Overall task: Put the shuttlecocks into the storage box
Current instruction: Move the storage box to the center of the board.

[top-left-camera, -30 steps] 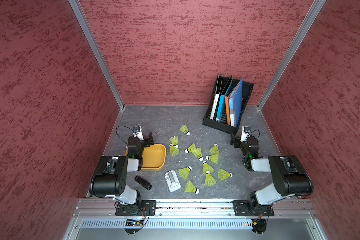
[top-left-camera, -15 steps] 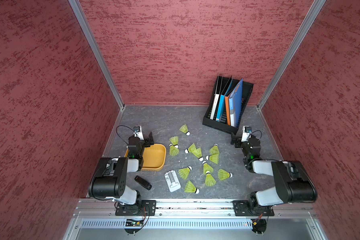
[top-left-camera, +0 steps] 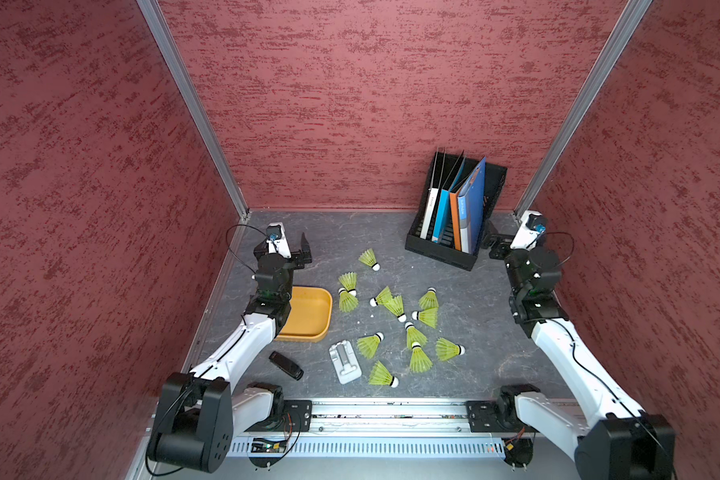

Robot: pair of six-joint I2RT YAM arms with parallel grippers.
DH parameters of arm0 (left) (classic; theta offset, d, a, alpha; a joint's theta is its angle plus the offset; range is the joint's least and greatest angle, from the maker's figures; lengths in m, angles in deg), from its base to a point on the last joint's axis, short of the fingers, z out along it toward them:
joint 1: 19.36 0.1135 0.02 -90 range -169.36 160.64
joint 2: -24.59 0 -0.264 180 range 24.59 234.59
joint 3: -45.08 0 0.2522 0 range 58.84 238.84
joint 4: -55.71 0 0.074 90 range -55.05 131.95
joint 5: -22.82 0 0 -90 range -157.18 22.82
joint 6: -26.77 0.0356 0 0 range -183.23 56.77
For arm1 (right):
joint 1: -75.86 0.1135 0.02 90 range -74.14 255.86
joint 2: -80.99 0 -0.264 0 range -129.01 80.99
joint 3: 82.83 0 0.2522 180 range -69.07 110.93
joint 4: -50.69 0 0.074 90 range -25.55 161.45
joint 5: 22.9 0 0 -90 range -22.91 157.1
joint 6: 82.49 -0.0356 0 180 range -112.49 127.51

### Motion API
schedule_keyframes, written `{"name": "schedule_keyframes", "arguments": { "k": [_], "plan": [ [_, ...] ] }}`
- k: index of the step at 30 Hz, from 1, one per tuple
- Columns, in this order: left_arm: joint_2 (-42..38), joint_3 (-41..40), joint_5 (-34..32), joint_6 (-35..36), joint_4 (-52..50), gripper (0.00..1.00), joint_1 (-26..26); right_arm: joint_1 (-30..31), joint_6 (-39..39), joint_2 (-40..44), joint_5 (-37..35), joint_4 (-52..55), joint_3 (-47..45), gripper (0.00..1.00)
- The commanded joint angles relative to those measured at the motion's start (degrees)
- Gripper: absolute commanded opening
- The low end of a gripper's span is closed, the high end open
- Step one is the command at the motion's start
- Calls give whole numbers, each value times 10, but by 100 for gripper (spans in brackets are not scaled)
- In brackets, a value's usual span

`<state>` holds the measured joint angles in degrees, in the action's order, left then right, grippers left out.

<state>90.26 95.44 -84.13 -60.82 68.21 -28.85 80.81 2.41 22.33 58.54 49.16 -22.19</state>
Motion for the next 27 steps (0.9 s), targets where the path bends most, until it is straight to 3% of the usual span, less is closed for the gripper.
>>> {"name": "schedule_keyframes", "arguments": {
  "k": [1,4,7,9,10,11,12,14,15,17,22,27],
  "plan": [
    [-16,41,-30,8,-66,100,-16,20,-33,3,-24,103,80,99],
    [-29,92,-57,15,-120,100,-34,30,-66,-3,-19,139,159,99],
    [-25,178,-133,-7,-239,100,-51,29,-201,-23,6,244,243,99],
    [-4,284,-148,-120,-450,100,-44,26,-306,-20,67,291,244,99],
    [7,332,-132,-184,-548,100,-35,19,-336,-14,122,249,218,99],
    [17,370,-100,-246,-628,100,-18,8,-357,-15,199,192,193,99],
    [17,377,-44,-285,-652,100,8,7,-373,-27,227,203,201,99],
    [-6,336,151,-310,-601,100,84,14,-368,-62,233,319,255,99],
    [-18,314,208,-334,-578,100,116,25,-338,-76,227,366,278,99],
    [-20,307,251,-349,-592,100,144,55,-284,-86,192,436,314,99],
    [44,373,248,-271,-755,100,150,148,-213,-96,131,543,343,99],
    [89,383,236,-225,-848,96,166,248,-227,-102,107,532,299,99]
  ]
}}
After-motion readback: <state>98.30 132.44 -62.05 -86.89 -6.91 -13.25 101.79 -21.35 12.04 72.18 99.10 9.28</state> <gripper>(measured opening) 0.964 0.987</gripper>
